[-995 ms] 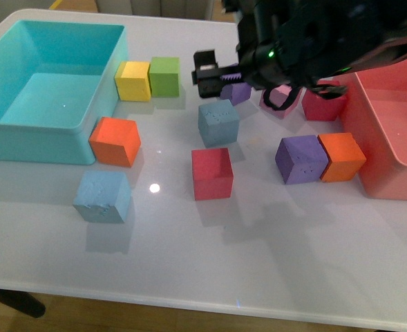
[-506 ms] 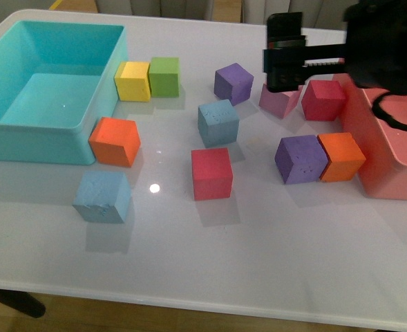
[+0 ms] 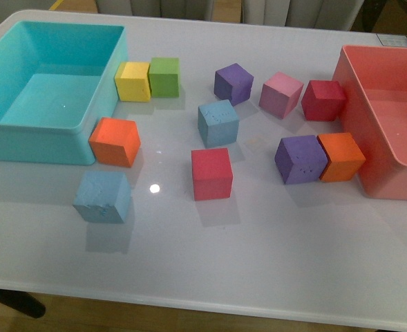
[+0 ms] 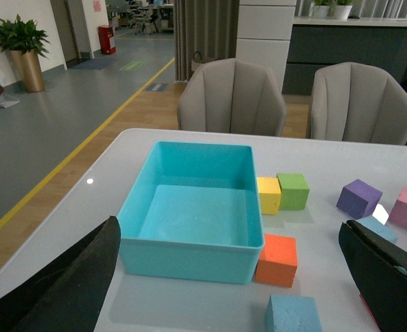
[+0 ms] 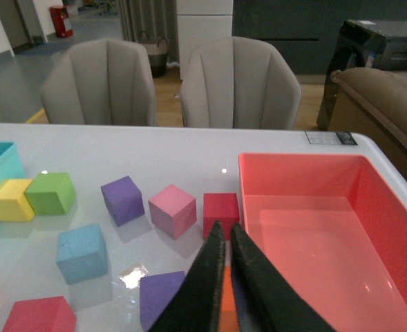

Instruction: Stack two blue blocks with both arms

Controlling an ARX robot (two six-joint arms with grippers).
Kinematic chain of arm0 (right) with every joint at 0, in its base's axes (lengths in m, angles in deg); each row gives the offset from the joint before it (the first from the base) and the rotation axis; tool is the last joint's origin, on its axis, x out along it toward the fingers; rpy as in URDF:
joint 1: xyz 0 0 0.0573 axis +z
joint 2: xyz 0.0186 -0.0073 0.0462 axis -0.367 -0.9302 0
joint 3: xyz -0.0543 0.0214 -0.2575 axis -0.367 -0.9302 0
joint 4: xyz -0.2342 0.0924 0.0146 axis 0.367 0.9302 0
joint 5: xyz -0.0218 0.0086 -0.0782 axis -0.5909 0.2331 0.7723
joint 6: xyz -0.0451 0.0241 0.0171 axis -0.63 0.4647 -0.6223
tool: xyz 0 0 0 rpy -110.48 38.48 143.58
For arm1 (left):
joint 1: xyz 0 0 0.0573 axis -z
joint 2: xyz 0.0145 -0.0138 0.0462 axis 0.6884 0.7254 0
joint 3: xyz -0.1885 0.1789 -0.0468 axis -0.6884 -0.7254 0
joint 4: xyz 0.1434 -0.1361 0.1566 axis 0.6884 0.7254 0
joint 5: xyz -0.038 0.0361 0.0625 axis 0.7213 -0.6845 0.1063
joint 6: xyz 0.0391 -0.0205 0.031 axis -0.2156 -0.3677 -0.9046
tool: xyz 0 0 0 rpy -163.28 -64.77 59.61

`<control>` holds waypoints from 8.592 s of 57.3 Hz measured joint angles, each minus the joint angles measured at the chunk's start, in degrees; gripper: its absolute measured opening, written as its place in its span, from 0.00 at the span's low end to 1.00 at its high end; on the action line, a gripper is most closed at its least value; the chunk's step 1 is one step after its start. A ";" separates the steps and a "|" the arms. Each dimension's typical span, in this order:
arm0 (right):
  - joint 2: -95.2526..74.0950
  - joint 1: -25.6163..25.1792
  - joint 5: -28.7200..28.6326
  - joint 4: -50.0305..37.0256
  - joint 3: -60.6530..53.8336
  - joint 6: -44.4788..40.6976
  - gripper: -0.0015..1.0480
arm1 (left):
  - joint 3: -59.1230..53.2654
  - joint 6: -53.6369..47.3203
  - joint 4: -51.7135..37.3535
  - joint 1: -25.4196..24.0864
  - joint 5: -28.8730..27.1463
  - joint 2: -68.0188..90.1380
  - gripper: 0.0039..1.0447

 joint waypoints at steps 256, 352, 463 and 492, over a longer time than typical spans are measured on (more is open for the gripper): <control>65.48 -10.45 -10.03 58.80 -5.27 -0.04 0.91 | 42.97 7.32 -25.51 21.09 -10.45 122.46 0.92; 65.48 -10.45 -10.05 58.80 -5.27 -0.04 0.91 | 50.71 6.12 -13.51 27.80 -7.45 112.26 0.46; 65.48 -10.45 -10.03 58.80 -5.27 -0.04 0.91 | 102.18 -5.84 8.46 29.57 -5.90 145.24 0.43; 65.48 -10.45 -10.03 58.80 -5.27 -0.04 0.91 | 102.42 -5.75 9.16 29.46 -3.58 145.30 0.92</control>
